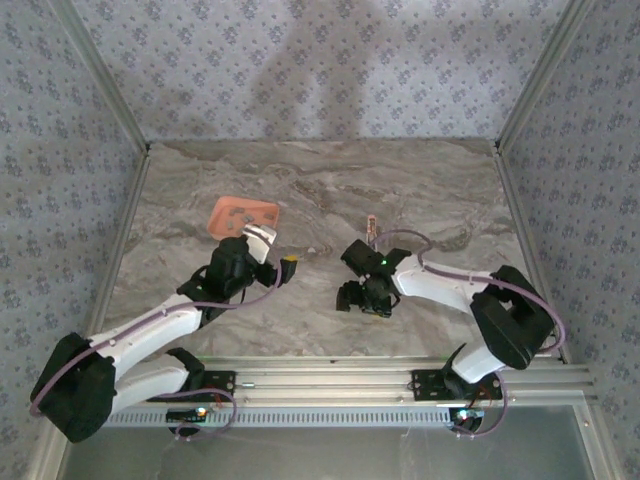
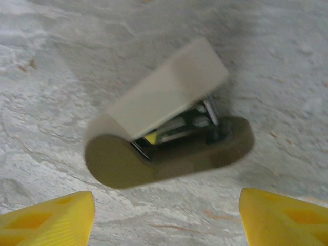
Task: Load the staples into the stapler
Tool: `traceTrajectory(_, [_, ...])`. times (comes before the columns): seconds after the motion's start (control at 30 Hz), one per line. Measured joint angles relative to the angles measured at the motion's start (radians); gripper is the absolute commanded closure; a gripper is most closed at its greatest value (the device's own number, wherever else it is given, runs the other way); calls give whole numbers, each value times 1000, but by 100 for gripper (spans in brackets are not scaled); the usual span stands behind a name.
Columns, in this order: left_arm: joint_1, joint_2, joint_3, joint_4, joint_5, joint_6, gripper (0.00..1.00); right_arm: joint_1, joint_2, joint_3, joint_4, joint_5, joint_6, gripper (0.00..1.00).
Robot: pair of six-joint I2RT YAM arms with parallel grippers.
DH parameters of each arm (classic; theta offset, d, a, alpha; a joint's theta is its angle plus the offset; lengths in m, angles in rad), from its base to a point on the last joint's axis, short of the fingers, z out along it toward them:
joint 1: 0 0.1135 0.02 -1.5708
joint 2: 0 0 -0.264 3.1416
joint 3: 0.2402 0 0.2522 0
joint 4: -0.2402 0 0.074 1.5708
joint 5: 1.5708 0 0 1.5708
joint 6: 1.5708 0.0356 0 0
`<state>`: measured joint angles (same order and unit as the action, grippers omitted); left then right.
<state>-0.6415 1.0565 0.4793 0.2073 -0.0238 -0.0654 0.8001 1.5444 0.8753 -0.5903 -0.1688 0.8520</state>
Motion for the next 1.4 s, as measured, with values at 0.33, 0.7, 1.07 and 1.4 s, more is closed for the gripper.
traceTrajectory(0.33, [0, -10, -4, 5, -1, 1, 7, -1, 47, 79, 53, 54, -85, 30])
traceTrajectory(0.7, [0, -9, -13, 5, -4, 4, 7, 30, 132, 94, 26, 140, -132, 53])
traceTrajectory(1.07, [0, -3, -13, 7, 34, -78, 8, 39, 77, 47, 75, 202, -192, 69])
traceTrajectory(1.4, [0, 56, -13, 49, 194, -339, 12, -19, -155, -158, 481, 200, -502, 73])
